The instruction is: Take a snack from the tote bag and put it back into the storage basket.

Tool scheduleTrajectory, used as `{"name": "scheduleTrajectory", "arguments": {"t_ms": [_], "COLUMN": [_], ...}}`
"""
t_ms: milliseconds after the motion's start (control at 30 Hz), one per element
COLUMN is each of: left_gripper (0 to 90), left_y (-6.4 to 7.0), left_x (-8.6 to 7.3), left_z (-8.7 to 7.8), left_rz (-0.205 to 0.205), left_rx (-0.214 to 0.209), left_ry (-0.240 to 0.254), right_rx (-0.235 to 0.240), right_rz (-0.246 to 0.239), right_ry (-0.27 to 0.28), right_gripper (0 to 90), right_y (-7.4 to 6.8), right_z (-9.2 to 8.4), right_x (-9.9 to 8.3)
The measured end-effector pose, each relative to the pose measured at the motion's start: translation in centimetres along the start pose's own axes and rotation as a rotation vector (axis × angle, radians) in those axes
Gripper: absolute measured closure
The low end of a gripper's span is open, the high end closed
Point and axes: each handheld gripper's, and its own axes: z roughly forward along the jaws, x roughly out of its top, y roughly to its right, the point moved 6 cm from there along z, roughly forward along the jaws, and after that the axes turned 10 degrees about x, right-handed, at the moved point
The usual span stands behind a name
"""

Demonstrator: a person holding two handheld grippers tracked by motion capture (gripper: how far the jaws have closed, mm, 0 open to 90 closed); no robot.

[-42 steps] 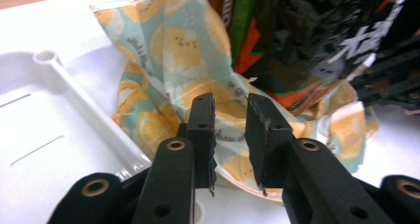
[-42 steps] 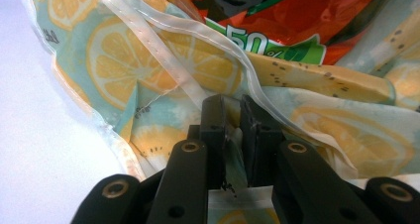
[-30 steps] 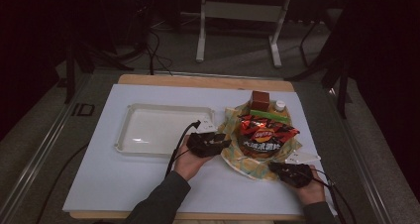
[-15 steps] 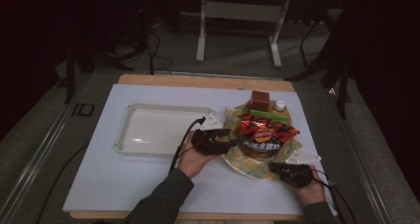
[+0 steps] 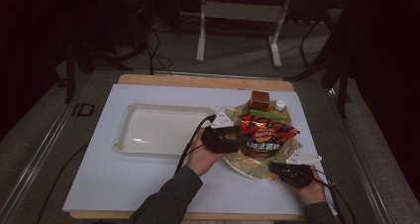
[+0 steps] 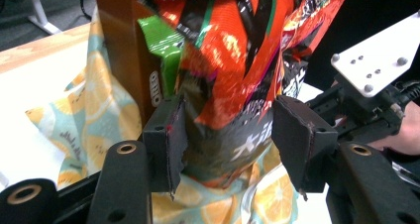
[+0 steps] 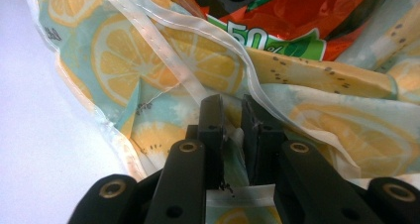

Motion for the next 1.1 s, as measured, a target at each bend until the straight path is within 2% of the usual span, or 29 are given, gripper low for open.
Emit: {"name": "scheduleTrajectory", "arguments": {"t_ms": [533, 700, 933, 1100], "left_gripper": [48.3, 53.8, 65.4, 70.1], "left_y": [0.3, 0.2, -0.1, -0.1], "left_x": [0.9, 0.9, 1.0, 1.1], "left_z": [1.7, 1.8, 2.1, 2.1], "left_rz": [-0.026, -0.027, -0.024, -0.015], "left_rx": [0.004, 0.010, 0.041, 0.055], "left_ry": [0.001, -0.007, -0.015, -0.015], "right_rx": [0.006, 0.007, 0.007, 0.008], "right_rz": [0.001, 0.002, 0.003, 0.002], "right_ry": [0.002, 0.001, 0.002, 0.002], "right_gripper": [79.3, 79.3, 79.3, 79.3], "right_y": [0.0, 0.0, 0.0, 0.1], "right_z": [0.0, 0.0, 0.0, 0.0], "right_x": [0.0, 0.0, 0.0, 0.0]}}
